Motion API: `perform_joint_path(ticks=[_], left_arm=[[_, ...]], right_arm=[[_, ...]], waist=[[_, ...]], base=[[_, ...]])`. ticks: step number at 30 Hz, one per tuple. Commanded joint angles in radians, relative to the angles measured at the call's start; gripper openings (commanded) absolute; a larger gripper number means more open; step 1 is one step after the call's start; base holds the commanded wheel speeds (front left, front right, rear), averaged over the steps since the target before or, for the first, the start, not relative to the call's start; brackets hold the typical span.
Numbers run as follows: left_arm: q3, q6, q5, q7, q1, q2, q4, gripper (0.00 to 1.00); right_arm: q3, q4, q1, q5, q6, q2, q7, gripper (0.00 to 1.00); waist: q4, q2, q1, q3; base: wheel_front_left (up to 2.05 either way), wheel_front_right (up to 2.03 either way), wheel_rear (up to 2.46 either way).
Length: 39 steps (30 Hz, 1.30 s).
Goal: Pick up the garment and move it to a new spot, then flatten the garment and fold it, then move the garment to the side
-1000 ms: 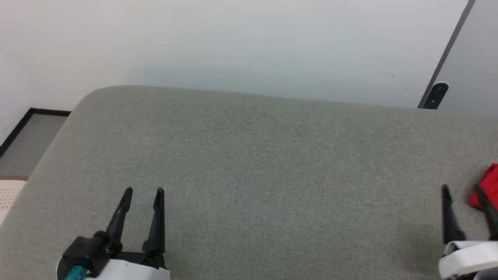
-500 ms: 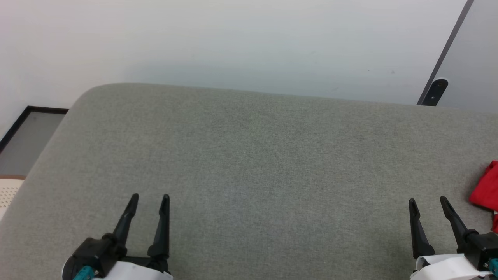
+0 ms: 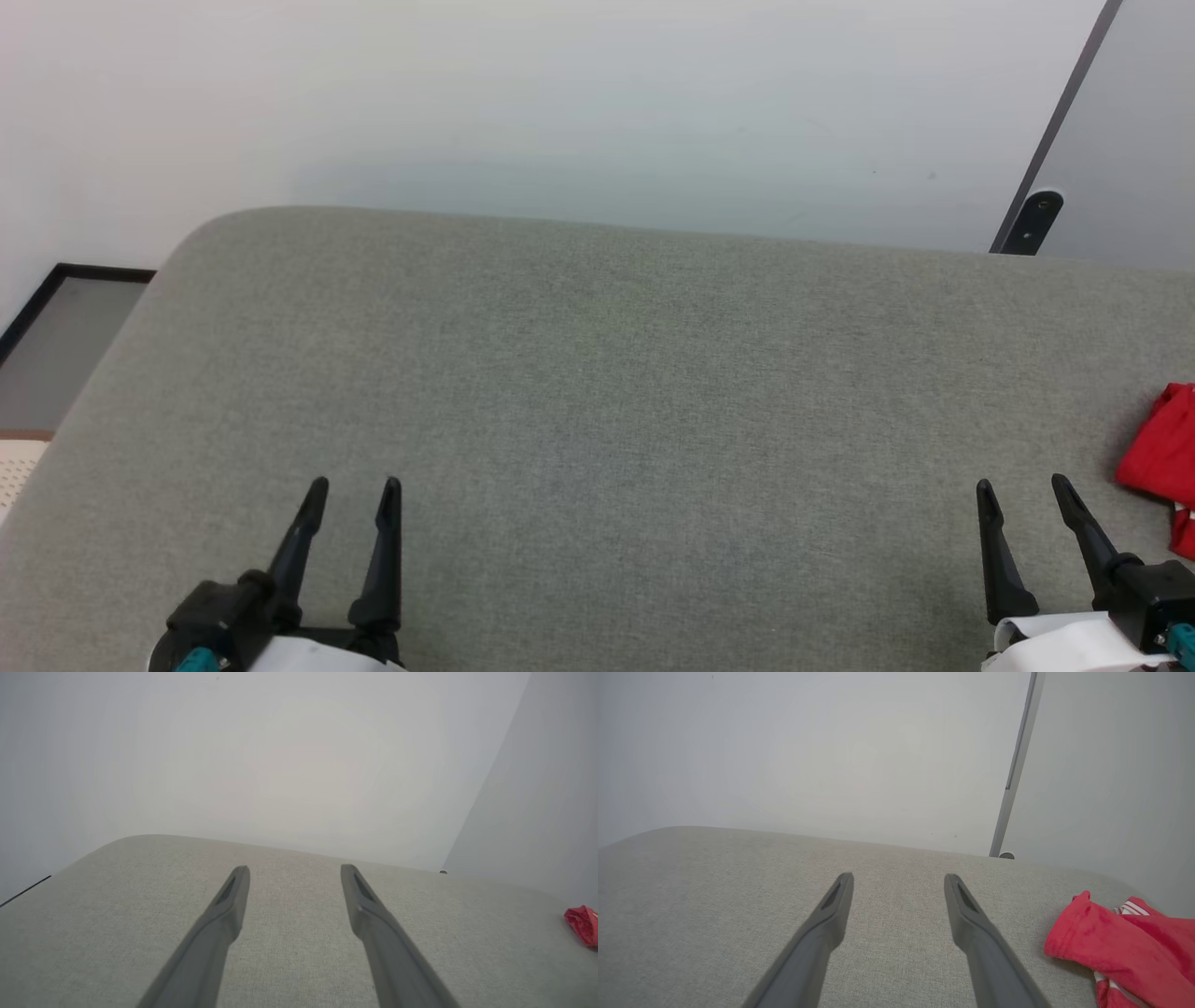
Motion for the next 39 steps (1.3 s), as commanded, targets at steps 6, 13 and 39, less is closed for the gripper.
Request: perform_joint_path(ticks=[6,13,39], left_arm=[[-0.006,0.000,-0.022,0.000,0.005,0.003,0.019,0.00],[-0.005,0.000,-0.098,0.019,0.010,-0.010,0.050,0.00],[0.034,-0.001,-0.504,0.126,-0.040,-0.028,0.088,0.00]], right_arm=[[-0.001,0.001,0.000,0.001,0.000,0.001,0.000,0.00],[-0.012,0.041,-0.005,0.084,0.000,0.009,0.033,0.00],[-0.023,0.041,-0.035,0.554,0.000,0.024,0.140,0.00]], waist=[[-0.006,0.0000,0.0000,-0.001],[-0.008,0.0000,0.0000,0.000],[-0.019,0.0000,0.0000,0.003]], base=[[0.00,0.00,0.00],[0.00,0.00,0.00],[0.00,0.00,0.00]])
